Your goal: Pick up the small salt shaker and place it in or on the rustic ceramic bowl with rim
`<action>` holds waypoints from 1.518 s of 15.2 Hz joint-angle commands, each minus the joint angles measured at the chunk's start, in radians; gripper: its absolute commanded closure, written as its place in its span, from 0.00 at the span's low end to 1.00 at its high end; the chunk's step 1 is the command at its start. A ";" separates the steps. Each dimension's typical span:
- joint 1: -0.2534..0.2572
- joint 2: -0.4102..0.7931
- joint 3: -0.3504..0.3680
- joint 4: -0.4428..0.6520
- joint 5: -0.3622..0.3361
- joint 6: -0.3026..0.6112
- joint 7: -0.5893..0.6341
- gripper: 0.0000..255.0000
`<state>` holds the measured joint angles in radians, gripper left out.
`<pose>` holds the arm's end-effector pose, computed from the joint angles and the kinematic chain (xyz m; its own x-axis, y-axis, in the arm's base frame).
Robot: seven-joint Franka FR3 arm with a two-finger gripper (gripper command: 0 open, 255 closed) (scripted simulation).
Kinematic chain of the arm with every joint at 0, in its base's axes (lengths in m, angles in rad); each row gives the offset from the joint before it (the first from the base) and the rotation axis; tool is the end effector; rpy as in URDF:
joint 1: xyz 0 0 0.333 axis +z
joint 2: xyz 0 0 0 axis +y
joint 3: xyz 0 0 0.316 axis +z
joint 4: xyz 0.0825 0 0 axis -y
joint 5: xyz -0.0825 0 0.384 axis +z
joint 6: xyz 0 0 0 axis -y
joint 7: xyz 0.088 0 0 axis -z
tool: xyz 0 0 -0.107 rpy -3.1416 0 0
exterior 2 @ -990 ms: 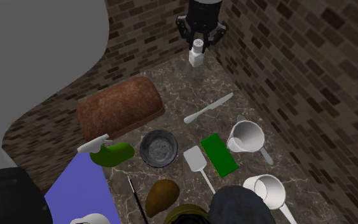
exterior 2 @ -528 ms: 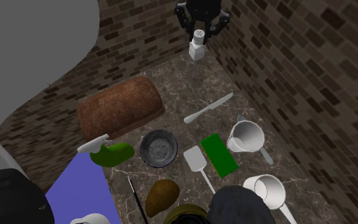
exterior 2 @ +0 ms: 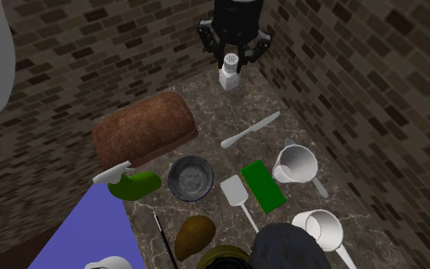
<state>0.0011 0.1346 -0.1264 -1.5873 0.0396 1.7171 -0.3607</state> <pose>0.5997 -0.0674 0.5520 0.9735 0.2286 0.0043 0.2286 -0.9733 -0.0221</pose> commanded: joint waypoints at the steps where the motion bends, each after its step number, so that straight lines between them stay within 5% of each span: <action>1: -0.003 -0.080 -0.005 -0.097 -0.009 0.018 -0.009 1.00; 17: -0.076 -0.696 -0.054 -0.629 -0.113 -0.061 -0.092 1.00; 23: -0.079 -0.703 -0.059 -0.715 -0.118 0.018 -0.091 1.00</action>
<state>-0.0772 -0.5669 -0.1843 -2.2867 -0.0776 1.7206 -0.4521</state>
